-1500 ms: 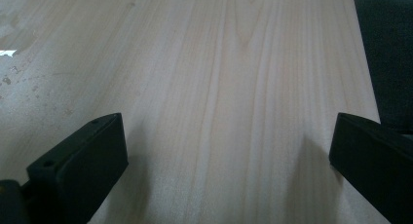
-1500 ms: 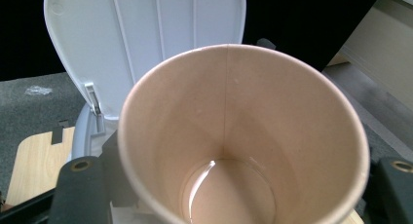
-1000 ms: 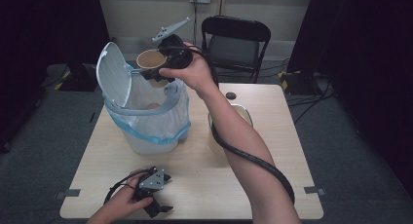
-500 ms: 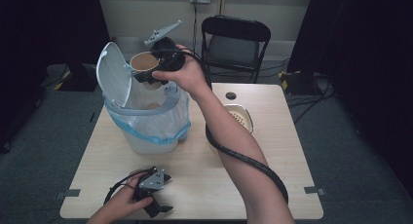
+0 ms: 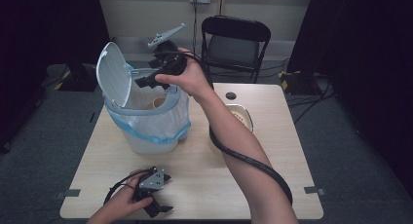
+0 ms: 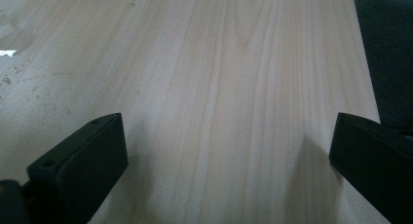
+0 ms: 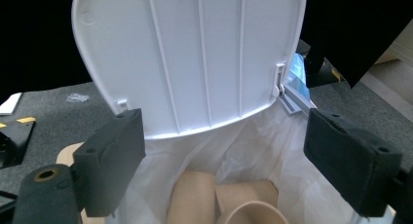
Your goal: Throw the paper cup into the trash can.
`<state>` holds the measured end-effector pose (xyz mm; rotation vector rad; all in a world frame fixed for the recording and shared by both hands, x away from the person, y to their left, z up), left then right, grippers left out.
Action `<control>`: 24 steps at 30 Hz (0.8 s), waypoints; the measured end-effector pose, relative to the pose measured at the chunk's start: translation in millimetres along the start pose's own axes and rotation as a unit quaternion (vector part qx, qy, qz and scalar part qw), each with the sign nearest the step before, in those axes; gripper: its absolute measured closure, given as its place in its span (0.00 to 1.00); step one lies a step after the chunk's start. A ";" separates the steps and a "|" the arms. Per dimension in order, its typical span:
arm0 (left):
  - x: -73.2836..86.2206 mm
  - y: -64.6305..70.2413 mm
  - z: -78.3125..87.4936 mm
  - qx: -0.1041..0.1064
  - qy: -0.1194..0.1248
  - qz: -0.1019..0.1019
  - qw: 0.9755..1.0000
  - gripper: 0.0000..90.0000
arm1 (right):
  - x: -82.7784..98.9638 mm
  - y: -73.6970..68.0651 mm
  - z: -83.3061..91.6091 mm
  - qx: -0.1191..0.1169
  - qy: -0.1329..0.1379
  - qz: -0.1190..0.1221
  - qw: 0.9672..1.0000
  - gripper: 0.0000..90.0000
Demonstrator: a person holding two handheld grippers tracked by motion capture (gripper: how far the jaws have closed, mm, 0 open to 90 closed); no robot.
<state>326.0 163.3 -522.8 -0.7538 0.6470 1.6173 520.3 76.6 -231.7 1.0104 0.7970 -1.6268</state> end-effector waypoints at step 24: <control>0.1 0.2 0.1 0.001 -0.002 0.003 1.000 0.00 | 54.4 9.8 75.0 0.018 0.000 -0.011 1.000 0.16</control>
Point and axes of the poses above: each handheld gripper's, and its own axes: z roughly backward along the jaws, x roughly out of its underside, y roughly to its right, the point moved 3 cm from there along -z, roughly forward along the jaws, and after that the axes turned 5 degrees about y, right-handed, at the moved point
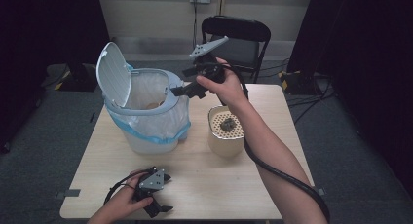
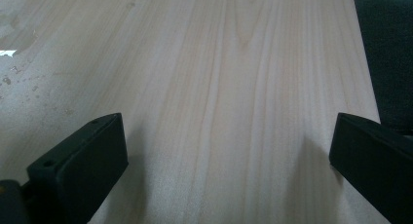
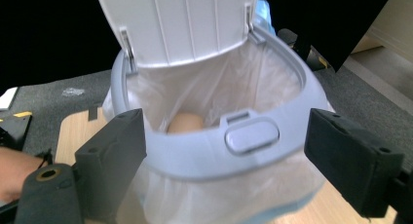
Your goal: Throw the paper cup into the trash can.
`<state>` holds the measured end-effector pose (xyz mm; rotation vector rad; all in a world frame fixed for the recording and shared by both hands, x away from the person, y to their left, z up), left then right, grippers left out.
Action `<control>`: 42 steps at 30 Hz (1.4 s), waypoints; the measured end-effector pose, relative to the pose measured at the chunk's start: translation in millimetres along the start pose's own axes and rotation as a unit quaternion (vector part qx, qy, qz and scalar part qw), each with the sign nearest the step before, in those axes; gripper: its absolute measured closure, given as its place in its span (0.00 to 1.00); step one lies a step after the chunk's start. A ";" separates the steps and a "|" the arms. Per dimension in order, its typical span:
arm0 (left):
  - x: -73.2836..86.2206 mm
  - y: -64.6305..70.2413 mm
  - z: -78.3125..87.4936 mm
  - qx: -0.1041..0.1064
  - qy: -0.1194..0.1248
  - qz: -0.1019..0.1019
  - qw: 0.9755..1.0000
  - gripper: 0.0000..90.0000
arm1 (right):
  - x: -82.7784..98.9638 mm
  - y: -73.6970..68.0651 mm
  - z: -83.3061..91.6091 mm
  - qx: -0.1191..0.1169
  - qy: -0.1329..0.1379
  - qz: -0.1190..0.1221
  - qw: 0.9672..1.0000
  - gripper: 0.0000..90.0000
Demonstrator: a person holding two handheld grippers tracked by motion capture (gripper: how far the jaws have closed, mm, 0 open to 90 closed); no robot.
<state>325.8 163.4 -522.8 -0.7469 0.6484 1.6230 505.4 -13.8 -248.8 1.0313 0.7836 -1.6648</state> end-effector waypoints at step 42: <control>-0.1 -0.6 -0.7 -0.004 0.005 -0.005 1.000 0.00 | 125.1 -5.7 81.9 0.031 -0.044 -0.010 0.999 0.16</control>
Point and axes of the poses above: each handheld gripper's, and its own axes: z roughly backward along the jaws, x roughly out of its underside, y roughly to its right, the point moved 3 cm from there along -z, roughly forward along the jaws, and after that the axes turned 5 degrees about y, right-handed, at the moved point
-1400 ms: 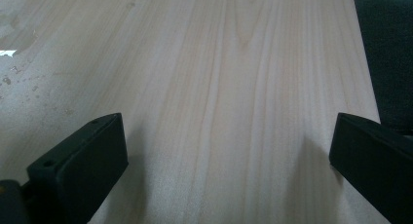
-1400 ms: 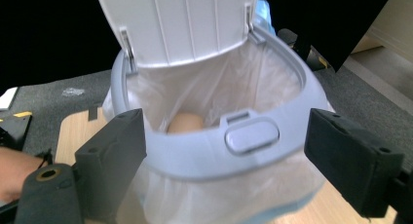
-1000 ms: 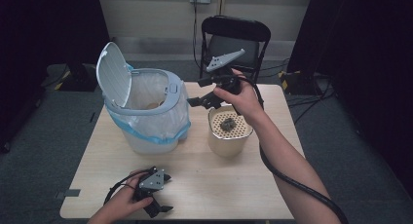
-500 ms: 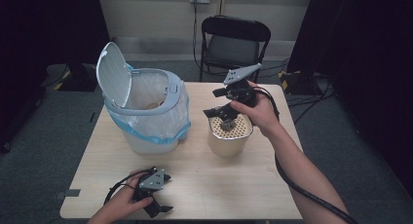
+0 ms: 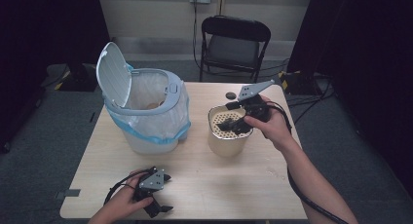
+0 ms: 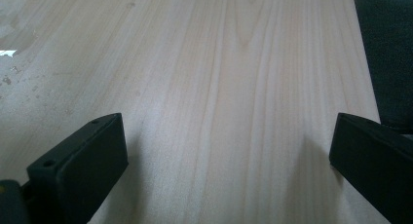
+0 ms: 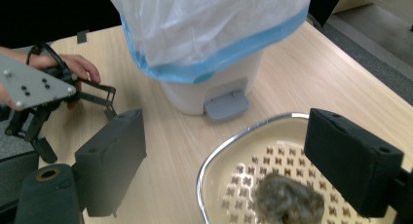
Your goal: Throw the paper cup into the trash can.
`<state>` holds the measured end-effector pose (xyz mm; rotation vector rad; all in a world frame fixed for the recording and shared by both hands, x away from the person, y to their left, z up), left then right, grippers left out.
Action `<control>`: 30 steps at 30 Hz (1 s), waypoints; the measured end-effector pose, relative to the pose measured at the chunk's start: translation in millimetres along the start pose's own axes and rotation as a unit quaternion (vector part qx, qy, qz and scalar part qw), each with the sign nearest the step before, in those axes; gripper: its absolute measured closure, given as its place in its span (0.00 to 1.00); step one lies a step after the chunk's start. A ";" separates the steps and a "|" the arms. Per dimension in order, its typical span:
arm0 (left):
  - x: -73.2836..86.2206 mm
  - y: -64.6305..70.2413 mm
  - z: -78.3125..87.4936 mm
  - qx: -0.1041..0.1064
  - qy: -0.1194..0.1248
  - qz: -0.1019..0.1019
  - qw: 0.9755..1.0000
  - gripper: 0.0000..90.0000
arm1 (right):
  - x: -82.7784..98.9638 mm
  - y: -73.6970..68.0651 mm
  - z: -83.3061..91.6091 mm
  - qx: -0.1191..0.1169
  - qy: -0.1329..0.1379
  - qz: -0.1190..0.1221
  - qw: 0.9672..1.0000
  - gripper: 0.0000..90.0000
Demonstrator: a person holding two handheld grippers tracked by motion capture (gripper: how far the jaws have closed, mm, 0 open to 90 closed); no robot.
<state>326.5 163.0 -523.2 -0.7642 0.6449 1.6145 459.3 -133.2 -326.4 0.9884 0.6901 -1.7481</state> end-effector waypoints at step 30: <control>0.3 0.7 0.1 0.002 -0.002 0.005 1.000 0.00 | 76.5 -14.8 9.4 -0.013 -0.023 -0.009 1.000 0.16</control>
Point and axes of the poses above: each handheld gripper's, and its own axes: z roughly backward along the jaws, x roughly out of its underside, y roughly to its right, the point moved 3 cm from there along -z, roughly forward along the jaws, and after that the axes turned 5 degrees about y, right-handed, at the moved point
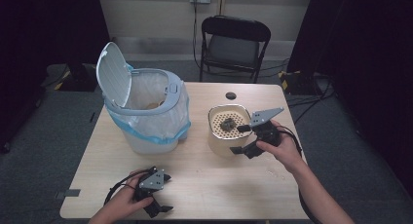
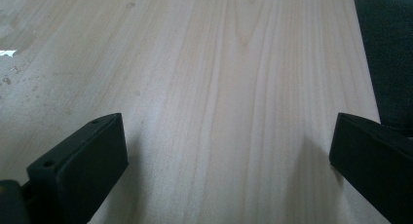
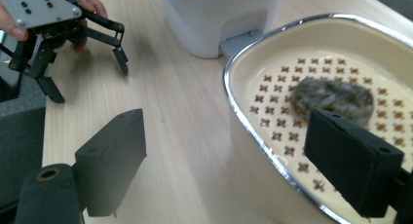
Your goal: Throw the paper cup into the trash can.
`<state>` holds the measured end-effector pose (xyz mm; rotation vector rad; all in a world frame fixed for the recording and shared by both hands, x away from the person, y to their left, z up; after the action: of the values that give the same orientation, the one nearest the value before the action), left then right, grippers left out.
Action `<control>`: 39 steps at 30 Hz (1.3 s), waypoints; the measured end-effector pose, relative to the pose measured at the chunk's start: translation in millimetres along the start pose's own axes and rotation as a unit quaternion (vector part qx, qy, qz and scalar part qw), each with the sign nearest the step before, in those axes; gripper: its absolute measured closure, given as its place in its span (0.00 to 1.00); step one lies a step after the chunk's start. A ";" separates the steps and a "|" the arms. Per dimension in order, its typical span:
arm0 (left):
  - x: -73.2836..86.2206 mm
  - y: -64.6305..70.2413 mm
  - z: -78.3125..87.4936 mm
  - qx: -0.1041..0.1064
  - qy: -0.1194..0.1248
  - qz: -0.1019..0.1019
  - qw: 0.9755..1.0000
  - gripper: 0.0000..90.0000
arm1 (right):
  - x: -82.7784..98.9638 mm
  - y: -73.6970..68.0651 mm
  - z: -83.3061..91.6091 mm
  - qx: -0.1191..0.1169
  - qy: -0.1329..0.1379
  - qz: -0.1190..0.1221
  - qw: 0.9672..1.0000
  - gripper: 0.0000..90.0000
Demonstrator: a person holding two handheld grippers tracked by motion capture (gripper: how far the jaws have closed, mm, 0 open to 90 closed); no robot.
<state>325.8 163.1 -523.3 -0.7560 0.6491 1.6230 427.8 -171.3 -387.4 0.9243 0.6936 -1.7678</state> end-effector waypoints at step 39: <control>0.0 -0.1 0.0 0.000 0.000 0.000 1.000 0.00 | 109.3 -26.2 10.0 0.007 -0.036 -0.023 0.999 0.16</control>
<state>325.9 163.1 -523.3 -0.7559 0.6484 1.6223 375.9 -224.6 -472.3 0.8564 0.6616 -1.8399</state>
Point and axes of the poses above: each handheld gripper's, and its own axes: z roughly backward along the jaws, x roughly out of its underside, y roughly to its right, the point moved 3 cm from there along -z, roughly forward along the jaws, and after that the axes turned 5 degrees about y, right-handed, at the moved point
